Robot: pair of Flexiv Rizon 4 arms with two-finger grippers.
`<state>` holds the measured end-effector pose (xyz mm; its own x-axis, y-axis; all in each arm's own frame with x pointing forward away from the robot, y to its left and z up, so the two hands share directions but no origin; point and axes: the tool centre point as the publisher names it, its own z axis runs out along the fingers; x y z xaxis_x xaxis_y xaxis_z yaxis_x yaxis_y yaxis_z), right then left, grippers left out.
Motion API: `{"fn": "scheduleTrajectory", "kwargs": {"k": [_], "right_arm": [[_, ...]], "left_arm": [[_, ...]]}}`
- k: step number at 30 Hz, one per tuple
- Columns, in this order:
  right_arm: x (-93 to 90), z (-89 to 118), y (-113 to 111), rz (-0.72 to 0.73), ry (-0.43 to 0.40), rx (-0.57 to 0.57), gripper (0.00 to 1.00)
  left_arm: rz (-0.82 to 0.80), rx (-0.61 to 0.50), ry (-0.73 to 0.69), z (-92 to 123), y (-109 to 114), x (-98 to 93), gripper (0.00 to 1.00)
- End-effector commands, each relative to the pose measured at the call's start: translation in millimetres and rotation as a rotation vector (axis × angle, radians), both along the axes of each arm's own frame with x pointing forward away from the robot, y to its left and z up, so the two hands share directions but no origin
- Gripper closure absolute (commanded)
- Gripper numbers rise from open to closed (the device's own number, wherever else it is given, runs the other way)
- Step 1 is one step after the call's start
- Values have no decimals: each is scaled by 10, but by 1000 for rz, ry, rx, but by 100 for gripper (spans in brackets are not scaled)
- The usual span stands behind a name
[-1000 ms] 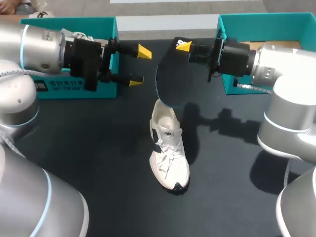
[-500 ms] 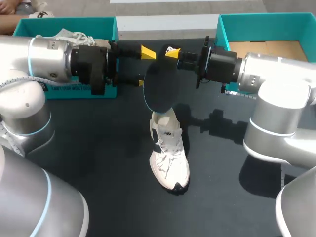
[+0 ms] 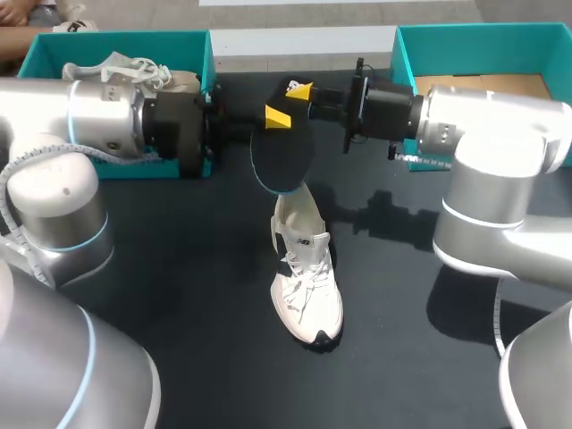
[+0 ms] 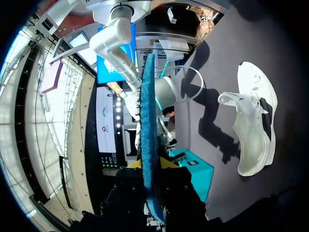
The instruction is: Take the shoe out of the shoebox, open the shoe tongue, remove and reinsert the insole, then place the shoe into the shoebox
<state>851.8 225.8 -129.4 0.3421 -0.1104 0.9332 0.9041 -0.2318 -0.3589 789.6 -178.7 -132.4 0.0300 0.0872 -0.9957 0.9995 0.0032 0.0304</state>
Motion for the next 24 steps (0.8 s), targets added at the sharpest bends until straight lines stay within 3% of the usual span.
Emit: {"fn": "scheduleTrajectory", "kwargs": {"k": [1, 6, 7, 8, 14, 24], "right_arm": [[21, 9, 27, 14, 7, -16, 100], [14, 23, 51, 70, -22, -61, 100], [8, 42, 45, 79, -36, -69, 42], [-1, 52, 25, 104, -65, -99, 0], [-155, 120, -167, 140, -200, -160, 0], [-509, 123, -574, 167, -313, -201, 0]], "left_arm": [[-11, 6, 1, -44, -1, 23, 100], [-16, 7, 3, -73, 8, 18, 100], [-17, 6, 2, -70, 19, 10, 100], [-17, 5, 2, -64, 33, 2, 100], [-8, -12, 5, -17, 177, -27, 100], [11, -22, 15, 60, 412, -88, 100]]}}
